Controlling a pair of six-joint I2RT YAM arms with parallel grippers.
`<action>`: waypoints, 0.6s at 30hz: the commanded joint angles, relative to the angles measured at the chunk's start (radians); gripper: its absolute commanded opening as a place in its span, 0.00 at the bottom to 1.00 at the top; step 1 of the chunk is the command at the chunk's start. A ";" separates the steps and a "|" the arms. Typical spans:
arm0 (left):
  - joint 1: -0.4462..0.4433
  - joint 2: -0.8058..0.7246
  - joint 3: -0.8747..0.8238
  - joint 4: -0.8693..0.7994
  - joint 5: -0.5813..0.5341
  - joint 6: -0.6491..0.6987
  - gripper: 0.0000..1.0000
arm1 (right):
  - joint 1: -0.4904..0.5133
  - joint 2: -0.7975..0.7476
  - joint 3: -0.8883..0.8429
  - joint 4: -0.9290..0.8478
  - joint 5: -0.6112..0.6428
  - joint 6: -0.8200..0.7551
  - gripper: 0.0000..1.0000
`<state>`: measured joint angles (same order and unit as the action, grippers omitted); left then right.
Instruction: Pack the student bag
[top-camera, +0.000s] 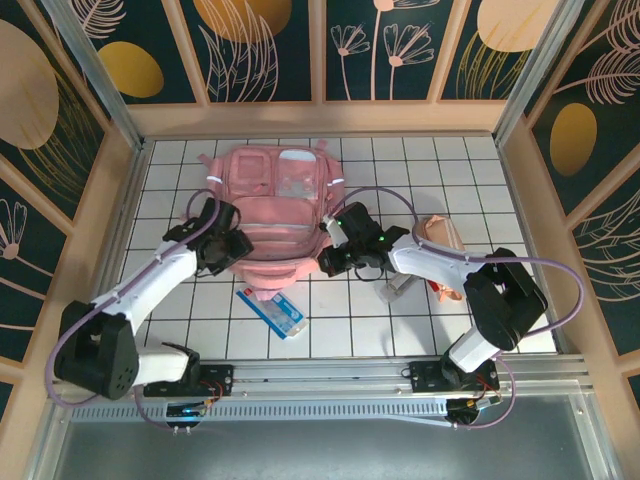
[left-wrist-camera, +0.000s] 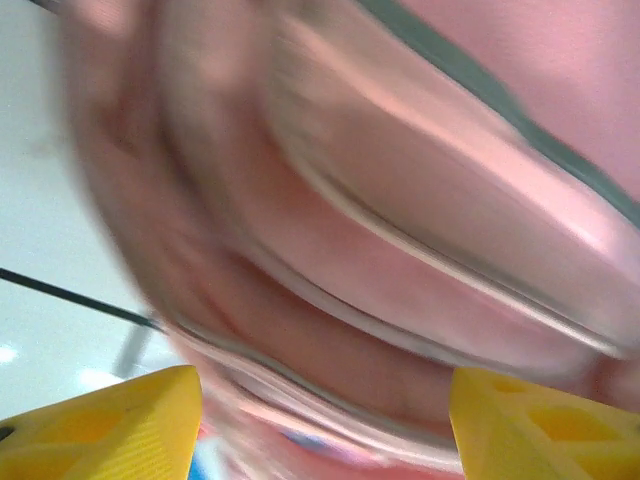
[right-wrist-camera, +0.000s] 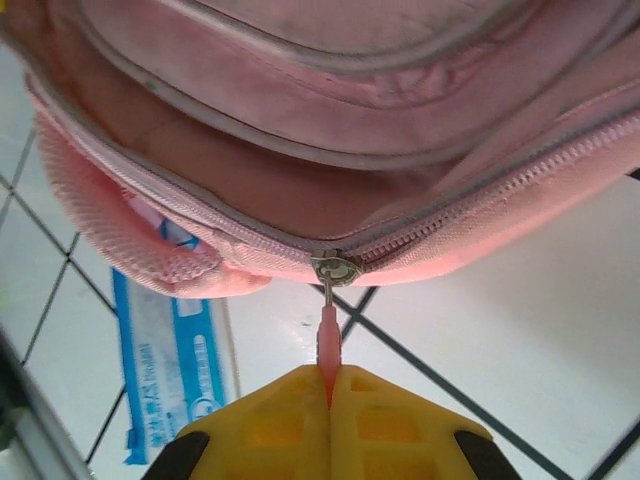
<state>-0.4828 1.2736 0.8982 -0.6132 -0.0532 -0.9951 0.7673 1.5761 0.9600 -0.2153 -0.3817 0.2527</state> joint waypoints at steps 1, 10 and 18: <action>-0.052 -0.001 0.017 -0.022 -0.024 -0.160 0.66 | 0.007 -0.021 0.021 0.025 -0.095 -0.005 0.00; -0.179 0.123 -0.081 0.201 0.027 -0.377 0.67 | 0.007 -0.051 0.002 0.006 -0.052 -0.023 0.00; -0.204 0.125 -0.078 0.088 -0.134 -0.390 0.57 | 0.008 -0.042 0.010 -0.019 -0.002 -0.048 0.00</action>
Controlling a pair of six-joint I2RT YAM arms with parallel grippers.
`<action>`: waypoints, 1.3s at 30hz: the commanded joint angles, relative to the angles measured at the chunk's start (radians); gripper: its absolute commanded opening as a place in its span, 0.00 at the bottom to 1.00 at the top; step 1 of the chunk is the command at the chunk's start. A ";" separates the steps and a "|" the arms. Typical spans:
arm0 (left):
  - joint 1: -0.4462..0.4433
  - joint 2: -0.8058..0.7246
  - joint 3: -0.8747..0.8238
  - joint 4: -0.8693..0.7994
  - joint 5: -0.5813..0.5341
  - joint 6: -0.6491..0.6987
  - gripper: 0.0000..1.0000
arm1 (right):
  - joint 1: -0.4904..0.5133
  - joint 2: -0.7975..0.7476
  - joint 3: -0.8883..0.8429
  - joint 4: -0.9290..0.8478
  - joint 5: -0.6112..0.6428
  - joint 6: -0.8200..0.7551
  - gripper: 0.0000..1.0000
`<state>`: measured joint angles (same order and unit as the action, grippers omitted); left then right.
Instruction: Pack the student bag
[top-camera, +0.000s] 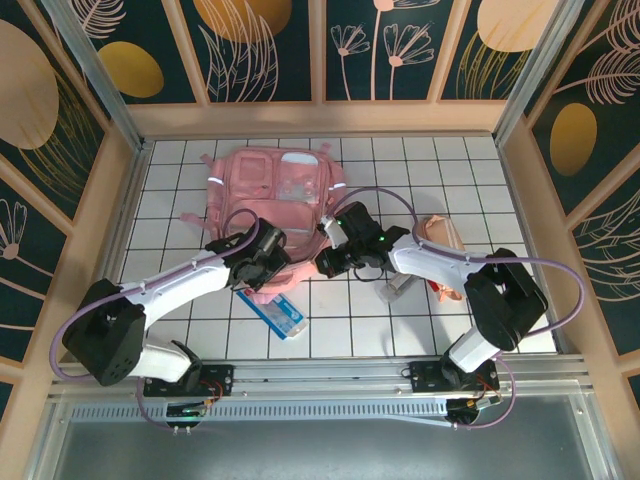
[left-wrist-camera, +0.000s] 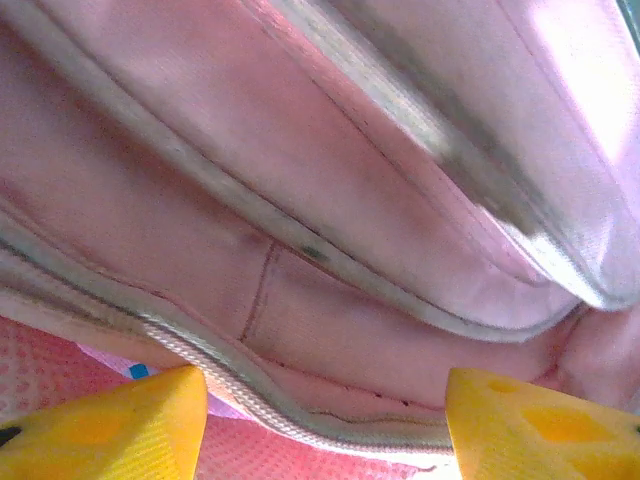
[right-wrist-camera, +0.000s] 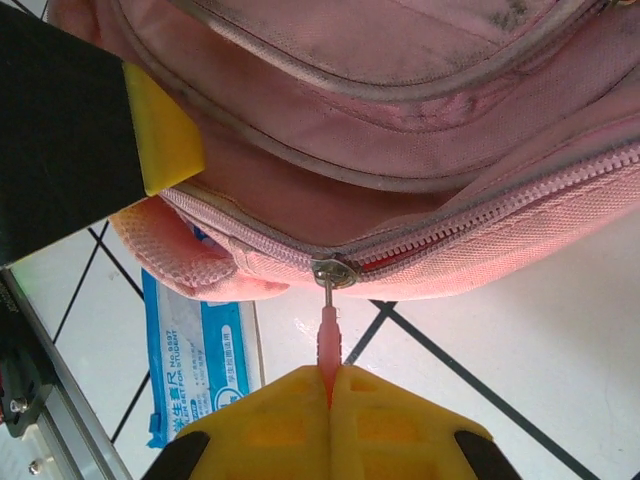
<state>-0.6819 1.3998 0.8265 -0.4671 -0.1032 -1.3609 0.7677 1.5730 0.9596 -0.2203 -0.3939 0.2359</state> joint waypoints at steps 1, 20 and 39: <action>-0.005 -0.001 -0.015 -0.058 -0.100 -0.017 0.49 | 0.008 -0.039 0.013 -0.018 0.020 -0.034 0.00; 0.131 -0.298 -0.068 -0.110 -0.141 0.305 0.00 | -0.077 0.191 0.148 -0.113 0.514 0.022 0.00; 0.173 -0.336 0.022 -0.253 0.163 0.400 0.00 | -0.284 0.272 0.192 0.139 0.269 0.081 0.00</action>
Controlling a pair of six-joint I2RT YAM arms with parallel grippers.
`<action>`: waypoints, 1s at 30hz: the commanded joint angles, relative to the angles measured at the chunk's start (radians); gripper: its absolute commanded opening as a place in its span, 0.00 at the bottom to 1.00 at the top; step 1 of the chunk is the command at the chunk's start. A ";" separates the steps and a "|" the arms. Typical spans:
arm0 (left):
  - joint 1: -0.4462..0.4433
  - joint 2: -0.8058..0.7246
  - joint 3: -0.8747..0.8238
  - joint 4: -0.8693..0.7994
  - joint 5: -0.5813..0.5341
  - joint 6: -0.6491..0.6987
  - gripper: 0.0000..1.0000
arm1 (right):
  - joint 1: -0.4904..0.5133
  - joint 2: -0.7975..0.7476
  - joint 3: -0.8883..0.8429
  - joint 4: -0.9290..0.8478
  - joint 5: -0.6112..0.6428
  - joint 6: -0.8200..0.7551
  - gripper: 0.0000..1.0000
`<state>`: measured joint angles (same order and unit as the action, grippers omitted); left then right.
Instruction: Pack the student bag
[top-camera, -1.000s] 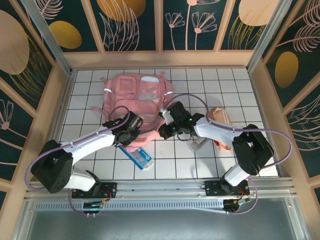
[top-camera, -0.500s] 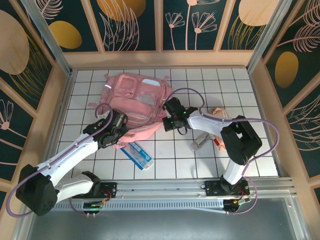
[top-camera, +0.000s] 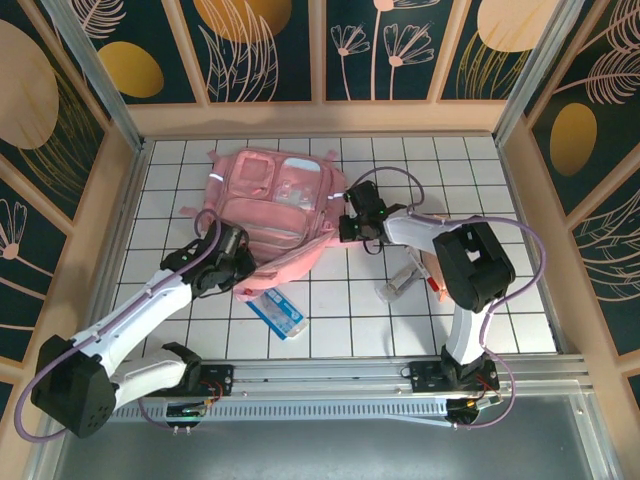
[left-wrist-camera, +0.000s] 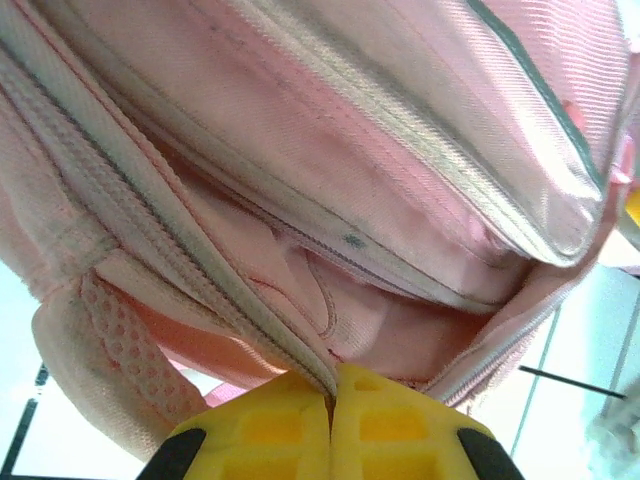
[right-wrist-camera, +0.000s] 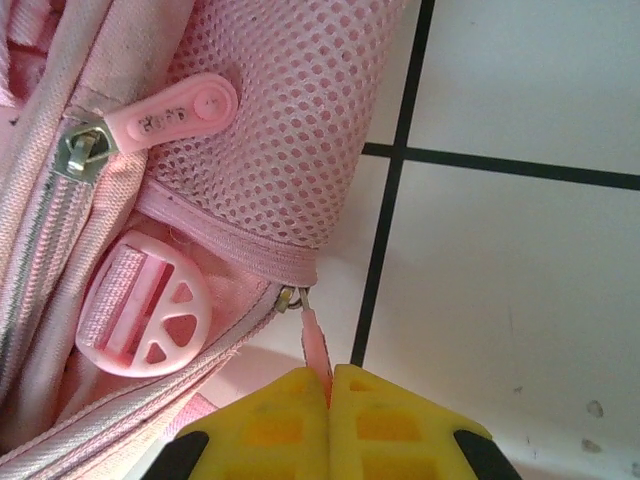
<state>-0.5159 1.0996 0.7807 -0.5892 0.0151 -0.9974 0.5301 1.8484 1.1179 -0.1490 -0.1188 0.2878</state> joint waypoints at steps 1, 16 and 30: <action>0.007 -0.043 0.076 -0.130 0.079 0.037 0.00 | -0.044 -0.025 0.027 0.075 -0.021 0.024 0.02; 0.007 0.085 0.353 -0.335 0.106 0.205 0.48 | -0.106 -0.285 -0.057 0.018 -0.064 -0.170 0.63; -0.087 0.489 0.564 -0.439 -0.206 0.683 0.60 | -0.112 -0.213 -0.042 0.120 -0.290 -0.676 0.69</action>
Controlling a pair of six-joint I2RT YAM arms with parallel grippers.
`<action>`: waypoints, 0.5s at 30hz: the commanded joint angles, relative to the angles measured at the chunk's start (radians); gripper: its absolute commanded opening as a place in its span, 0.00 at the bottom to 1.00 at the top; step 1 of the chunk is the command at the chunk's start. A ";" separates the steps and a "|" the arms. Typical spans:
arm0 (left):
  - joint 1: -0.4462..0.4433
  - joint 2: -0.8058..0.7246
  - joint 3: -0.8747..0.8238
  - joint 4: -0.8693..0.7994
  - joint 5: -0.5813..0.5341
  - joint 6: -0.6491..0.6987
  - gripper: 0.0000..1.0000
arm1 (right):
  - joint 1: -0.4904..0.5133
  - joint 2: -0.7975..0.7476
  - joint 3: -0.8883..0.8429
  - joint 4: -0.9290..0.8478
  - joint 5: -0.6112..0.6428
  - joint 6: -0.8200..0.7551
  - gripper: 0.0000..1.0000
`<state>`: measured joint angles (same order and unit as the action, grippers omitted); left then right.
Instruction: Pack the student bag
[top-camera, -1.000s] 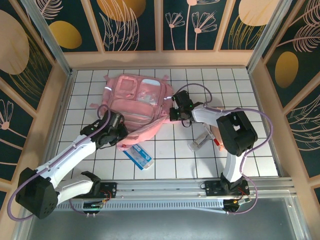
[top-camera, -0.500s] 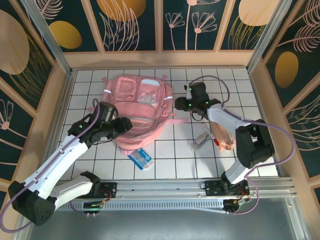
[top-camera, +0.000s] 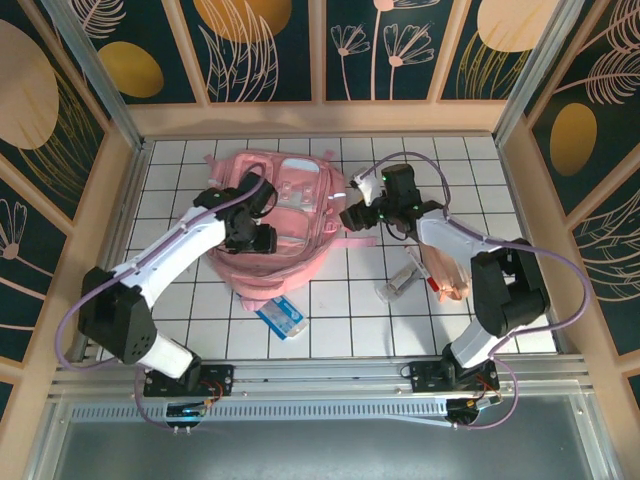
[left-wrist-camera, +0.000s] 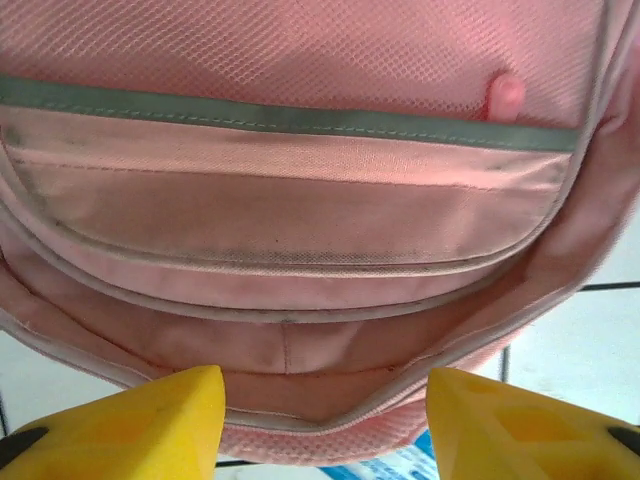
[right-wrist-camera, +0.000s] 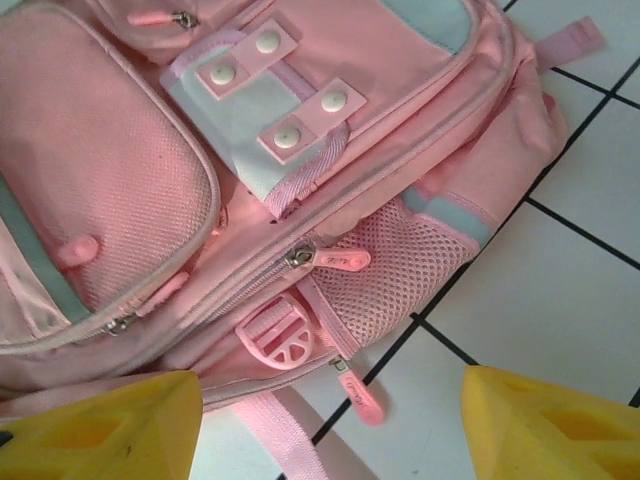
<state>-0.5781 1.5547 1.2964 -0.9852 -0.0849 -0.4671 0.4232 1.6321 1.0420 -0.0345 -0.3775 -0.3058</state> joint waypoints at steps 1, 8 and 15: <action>-0.023 0.064 0.067 -0.043 -0.120 0.163 0.63 | -0.005 -0.004 0.020 0.017 -0.034 -0.085 0.68; -0.061 0.244 0.209 0.059 0.031 0.043 0.70 | -0.020 0.020 -0.014 0.041 -0.024 -0.129 0.72; -0.154 0.348 0.244 0.159 0.000 -0.102 0.75 | -0.035 0.091 0.042 -0.185 -0.363 -0.580 0.77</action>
<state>-0.7227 1.8664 1.5188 -0.8444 -0.0628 -0.4824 0.3916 1.6886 1.0470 -0.0669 -0.5373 -0.6044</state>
